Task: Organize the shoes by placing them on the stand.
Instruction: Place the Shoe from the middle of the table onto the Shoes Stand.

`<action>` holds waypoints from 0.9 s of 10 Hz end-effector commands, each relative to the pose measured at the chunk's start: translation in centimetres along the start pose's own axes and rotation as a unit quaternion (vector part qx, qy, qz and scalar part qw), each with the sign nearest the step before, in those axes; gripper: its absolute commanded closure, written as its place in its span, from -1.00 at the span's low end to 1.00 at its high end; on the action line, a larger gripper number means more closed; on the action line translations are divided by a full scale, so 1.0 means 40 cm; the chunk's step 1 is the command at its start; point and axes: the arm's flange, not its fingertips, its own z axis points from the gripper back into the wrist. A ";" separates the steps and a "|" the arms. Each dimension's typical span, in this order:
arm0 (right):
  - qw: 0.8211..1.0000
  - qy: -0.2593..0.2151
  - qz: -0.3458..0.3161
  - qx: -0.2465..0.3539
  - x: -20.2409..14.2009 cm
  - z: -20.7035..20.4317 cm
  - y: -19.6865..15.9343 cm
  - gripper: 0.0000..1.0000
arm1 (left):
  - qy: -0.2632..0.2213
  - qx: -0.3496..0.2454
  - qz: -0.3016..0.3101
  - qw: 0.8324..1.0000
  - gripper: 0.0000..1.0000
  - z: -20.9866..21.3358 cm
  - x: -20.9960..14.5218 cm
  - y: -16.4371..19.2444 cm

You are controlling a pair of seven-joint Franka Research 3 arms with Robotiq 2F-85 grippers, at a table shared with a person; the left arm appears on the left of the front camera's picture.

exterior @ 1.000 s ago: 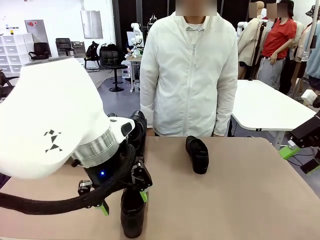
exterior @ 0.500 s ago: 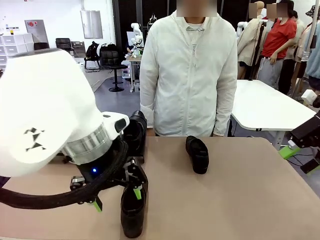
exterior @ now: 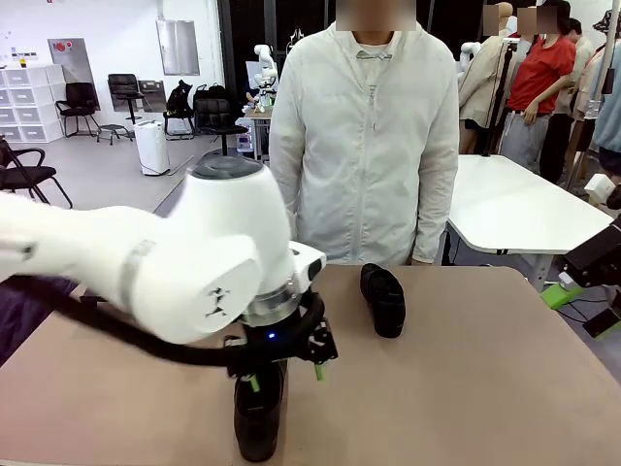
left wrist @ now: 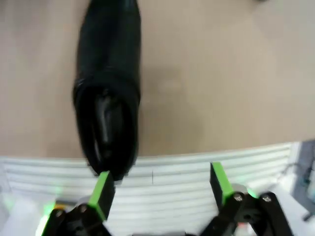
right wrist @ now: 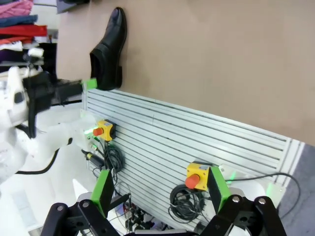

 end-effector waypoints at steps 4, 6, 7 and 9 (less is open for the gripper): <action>1.000 0.000 -0.007 0.005 0.002 0.008 0.007 -1.00 | -0.026 0.051 0.024 0.998 -1.00 -0.123 0.140 -0.076; 1.000 0.000 -0.007 0.005 0.002 0.008 0.007 -1.00 | -0.001 0.051 0.023 0.998 -1.00 -0.130 0.140 -0.059; 1.000 0.000 -0.007 0.005 0.002 0.008 0.007 -1.00 | 0.012 0.052 0.021 0.998 -1.00 -0.139 0.137 -0.051; 1.000 0.000 -0.007 0.005 0.002 0.008 0.007 -1.00 | 0.038 0.059 0.016 0.997 -1.00 -0.169 0.128 -0.041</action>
